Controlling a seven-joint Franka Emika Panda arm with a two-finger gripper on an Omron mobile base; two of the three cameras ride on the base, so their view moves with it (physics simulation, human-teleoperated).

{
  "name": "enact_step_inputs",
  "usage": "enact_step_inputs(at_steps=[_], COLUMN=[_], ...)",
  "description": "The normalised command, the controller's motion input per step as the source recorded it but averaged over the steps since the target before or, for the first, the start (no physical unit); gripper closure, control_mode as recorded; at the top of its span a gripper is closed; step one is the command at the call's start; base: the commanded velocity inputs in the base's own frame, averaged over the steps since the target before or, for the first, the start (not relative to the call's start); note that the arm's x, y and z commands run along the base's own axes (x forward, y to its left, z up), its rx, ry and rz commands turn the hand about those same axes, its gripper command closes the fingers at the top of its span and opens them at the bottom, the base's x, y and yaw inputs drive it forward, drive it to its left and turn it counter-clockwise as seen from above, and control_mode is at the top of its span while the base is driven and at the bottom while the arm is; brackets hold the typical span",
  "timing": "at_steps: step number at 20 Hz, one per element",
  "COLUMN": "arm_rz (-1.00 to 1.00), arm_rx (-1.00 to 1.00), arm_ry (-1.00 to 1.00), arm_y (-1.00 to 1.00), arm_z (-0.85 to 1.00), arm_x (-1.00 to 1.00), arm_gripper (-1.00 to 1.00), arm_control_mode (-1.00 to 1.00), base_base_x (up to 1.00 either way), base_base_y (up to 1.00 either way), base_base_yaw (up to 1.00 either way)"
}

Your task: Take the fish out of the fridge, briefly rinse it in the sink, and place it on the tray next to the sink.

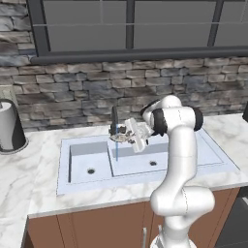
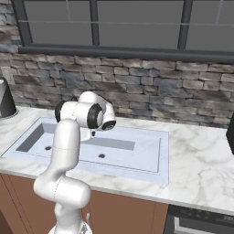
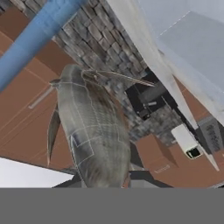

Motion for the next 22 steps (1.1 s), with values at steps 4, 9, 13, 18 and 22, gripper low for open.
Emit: enact_step_inputs(at_steps=[4,9,13,18,22], arm_rz=[-0.10,-0.16,-0.05,0.00,0.02], arm_rx=[-0.07,-0.05,0.00,0.00,0.00], arm_ry=[-0.01,-0.01,0.01,0.10,0.23], arm_y=[-0.34,-0.32,0.00,0.27,0.47], arm_z=[0.00,0.00,0.00,0.00,0.00], arm_x=[0.37,0.40,0.12,0.12,0.00], arm_gripper=[1.00,1.00,1.00,1.00,1.00], arm_control_mode=[-1.00,-1.00,-1.00,-1.00,-1.00], base_base_x=[0.00,0.00,0.00,0.00,0.00], base_base_y=[0.00,0.00,0.00,0.00,0.00], base_base_yaw=[0.00,0.00,0.00,0.00,0.00])
